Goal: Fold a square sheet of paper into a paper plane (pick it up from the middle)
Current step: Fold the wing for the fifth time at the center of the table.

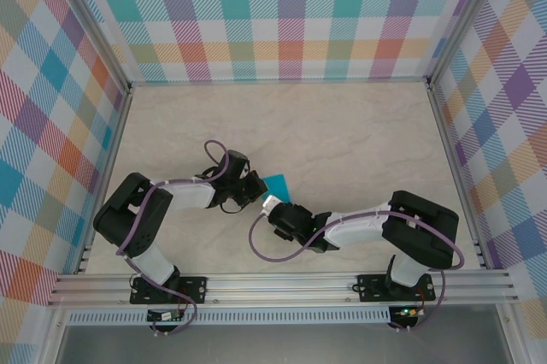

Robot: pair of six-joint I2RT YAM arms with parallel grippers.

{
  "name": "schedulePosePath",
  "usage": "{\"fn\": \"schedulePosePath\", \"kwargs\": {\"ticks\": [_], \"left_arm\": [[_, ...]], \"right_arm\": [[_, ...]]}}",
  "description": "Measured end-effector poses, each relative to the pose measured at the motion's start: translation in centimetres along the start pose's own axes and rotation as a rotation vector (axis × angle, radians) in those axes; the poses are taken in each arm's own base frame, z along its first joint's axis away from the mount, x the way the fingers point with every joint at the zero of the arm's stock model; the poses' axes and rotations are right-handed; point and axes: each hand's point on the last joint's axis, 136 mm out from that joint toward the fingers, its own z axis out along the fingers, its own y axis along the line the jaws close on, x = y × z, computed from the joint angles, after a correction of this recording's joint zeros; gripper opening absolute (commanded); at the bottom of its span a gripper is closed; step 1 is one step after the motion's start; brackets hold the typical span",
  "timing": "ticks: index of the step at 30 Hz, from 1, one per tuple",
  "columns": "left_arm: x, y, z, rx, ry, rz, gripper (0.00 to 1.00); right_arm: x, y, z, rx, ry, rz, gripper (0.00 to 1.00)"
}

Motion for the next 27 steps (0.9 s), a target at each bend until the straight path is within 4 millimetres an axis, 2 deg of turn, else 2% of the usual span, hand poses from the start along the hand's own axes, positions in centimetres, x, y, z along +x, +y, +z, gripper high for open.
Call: {"fn": "schedulePosePath", "kwargs": {"ticks": [6,10,13,15,17,23,27], "left_arm": [[0.1,0.2,0.0,-0.009,0.004,-0.003,0.06],[0.2,0.5,0.0,-0.021,0.006,-0.008,0.08],[0.2,0.5,0.0,-0.021,0.006,-0.009,0.17],[0.2,0.5,-0.1,-0.023,0.003,-0.01,0.24],[0.1,0.5,-0.4,-0.028,-0.003,-0.012,0.38],[-0.3,0.1,-2.6,-0.053,-0.064,-0.004,0.67],[-1.0,-0.4,-5.0,-0.067,-0.134,0.004,0.72]], "right_arm": [[0.3,0.0,0.0,0.006,0.004,-0.002,0.26],[0.3,0.0,0.0,0.006,0.004,0.006,0.19],[0.3,0.0,0.0,0.005,0.004,0.012,0.1],[0.3,0.0,0.0,0.002,0.004,0.018,0.08],[0.3,0.1,0.1,-0.009,0.006,0.034,0.07],[0.6,0.4,0.6,-0.105,0.0,0.118,0.06],[0.6,0.3,0.7,-0.206,-0.006,0.221,0.06]]}}
